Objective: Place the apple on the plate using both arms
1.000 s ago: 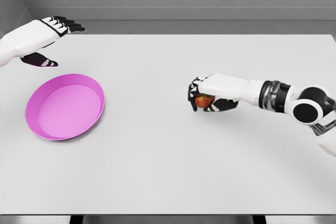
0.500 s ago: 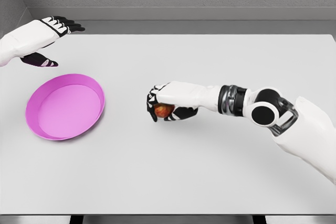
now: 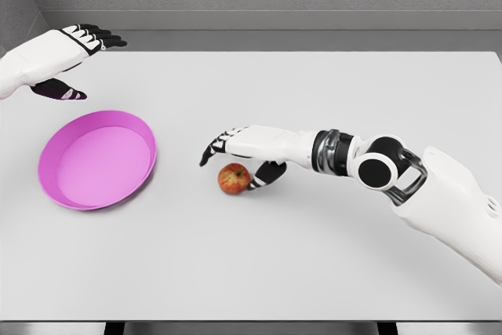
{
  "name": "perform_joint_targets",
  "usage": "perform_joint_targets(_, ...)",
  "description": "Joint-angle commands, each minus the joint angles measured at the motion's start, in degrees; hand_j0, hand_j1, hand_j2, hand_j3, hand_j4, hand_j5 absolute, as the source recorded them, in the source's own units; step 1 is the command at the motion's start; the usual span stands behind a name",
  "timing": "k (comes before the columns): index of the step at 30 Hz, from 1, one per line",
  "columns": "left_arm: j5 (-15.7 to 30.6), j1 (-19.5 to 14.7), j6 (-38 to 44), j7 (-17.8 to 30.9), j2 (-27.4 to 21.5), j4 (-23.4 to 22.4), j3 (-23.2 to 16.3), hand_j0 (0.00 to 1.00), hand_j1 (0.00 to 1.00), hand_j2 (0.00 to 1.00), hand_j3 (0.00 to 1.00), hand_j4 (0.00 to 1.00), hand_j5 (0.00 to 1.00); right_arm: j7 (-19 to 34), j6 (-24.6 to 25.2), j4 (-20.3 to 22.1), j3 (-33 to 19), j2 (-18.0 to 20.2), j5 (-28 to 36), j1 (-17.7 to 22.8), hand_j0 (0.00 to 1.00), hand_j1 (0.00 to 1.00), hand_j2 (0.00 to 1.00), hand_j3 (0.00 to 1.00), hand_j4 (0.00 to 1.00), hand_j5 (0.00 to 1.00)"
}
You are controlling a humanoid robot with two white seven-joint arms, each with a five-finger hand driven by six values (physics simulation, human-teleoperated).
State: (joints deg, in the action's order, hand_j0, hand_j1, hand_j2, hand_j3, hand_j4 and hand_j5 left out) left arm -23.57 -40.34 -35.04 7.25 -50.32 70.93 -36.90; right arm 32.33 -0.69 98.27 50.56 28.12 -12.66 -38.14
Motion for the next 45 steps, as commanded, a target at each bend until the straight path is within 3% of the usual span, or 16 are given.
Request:
perform_joint_targets(1,0.4,0.0,0.0,0.0,0.0,0.0,0.1,1.0,1.0,1.0,1.0,1.0,1.0,-0.1,0.4,0.1,0.0,0.1,0.2,0.0,1.0,1.0,1.0,1.0,1.0,1.0)
perform_joint_targets(5,0.4,0.0,0.0,0.0,-0.2,0.0,0.1,1.0,1.0,1.0,1.0,1.0,1.0,-0.1,0.3,0.3,-0.6,1.5,0.1,-1.0,1.0,1.0,1.0,1.0,1.0,1.0)
perform_joint_targets(6,0.4,0.0,0.0,0.0,-0.2,0.0,0.1,1.0,1.0,1.0,1.0,1.0,1.0,-0.1,0.3,0.3,-0.9,4.1,0.1,-1.3,1.0,1.0,1.0,1.0,1.0,1.0)
perform_joint_targets(10,0.3,0.0,0.0,0.1,-0.3,0.7,0.1,1.0,1.0,1.0,1.0,1.0,1.0,-0.1,-3.8,0.3,-14.2,14.9,0.4,0.8,1.0,1.0,1.0,1.0,1.0,1.0)
perform_joint_targets(11,0.2,0.0,0.0,0.1,-0.3,0.9,0.1,1.0,1.0,1.0,1.0,1.0,1.0,0.0,-5.4,0.3,-19.3,17.0,0.5,3.9,1.0,1.0,1.0,1.0,1.0,1.0)
perform_joint_targets(12,0.2,0.0,0.0,0.4,-0.2,1.1,0.1,1.0,1.0,1.0,1.0,1.0,1.0,0.0,-6.5,0.3,-23.1,18.1,0.5,6.1,1.0,1.0,1.0,1.0,1.0,1.0)
perform_joint_targets(13,-0.6,-0.1,0.0,2.6,-0.2,3.2,0.1,1.0,1.0,1.0,1.0,1.0,1.0,0.1,-8.2,0.3,-26.3,19.8,0.6,7.2,1.0,1.0,1.0,1.0,1.0,1.0)
perform_joint_targets(17,-0.9,0.1,0.0,3.1,0.0,11.6,0.0,1.0,1.0,1.0,1.0,1.0,1.0,0.3,-12.1,-0.1,-37.3,21.8,0.7,12.8,1.0,1.0,1.0,1.0,1.0,1.0)
perform_joint_targets(20,-0.6,0.0,0.0,3.2,-0.1,17.1,-0.6,1.0,1.0,1.0,1.0,1.0,1.0,0.4,-12.8,-0.4,-38.1,22.4,0.8,12.8,1.0,1.0,1.0,1.0,1.0,1.0)
perform_joint_targets(23,-0.7,-0.4,0.0,7.8,0.5,19.9,-2.0,1.0,1.0,1.0,1.0,1.0,1.0,0.3,-12.7,-0.7,-38.1,22.9,0.8,12.8,1.0,1.0,1.0,1.0,1.0,1.0)
perform_joint_targets(26,-1.0,-2.7,0.0,11.9,1.9,20.0,-5.6,1.0,1.0,1.0,1.0,1.0,1.0,0.4,-12.4,-0.5,-38.1,22.9,0.8,12.7,1.0,1.0,1.0,1.0,1.0,1.0)
perform_joint_targets(32,-4.6,-6.2,0.0,13.4,5.1,20.4,-10.3,1.0,1.0,1.0,1.0,1.0,1.0,0.4,-12.4,-0.2,-37.7,22.9,0.8,13.1,1.0,1.0,1.0,1.0,1.0,1.0)
perform_joint_targets(35,-4.6,-8.0,0.0,16.7,6.8,20.6,-13.8,1.0,1.0,1.0,1.0,1.0,1.0,0.4,-12.4,-0.2,-37.7,22.8,0.8,13.0,1.0,1.0,1.0,1.0,1.0,1.0)
perform_joint_targets(43,-4.5,-9.4,0.0,16.9,7.7,22.7,-17.5,1.0,1.0,1.0,1.0,1.0,1.0,0.4,-12.4,-0.2,-37.5,22.4,0.8,13.4,1.0,1.0,1.0,1.0,1.0,1.0)
perform_joint_targets(45,-4.5,-12.1,0.0,16.9,9.0,22.5,-20.6,1.0,1.0,1.0,1.0,1.0,1.0,0.4,-12.4,-0.2,-37.5,22.5,0.8,13.4,1.0,1.0,1.0,1.0,1.0,1.0)
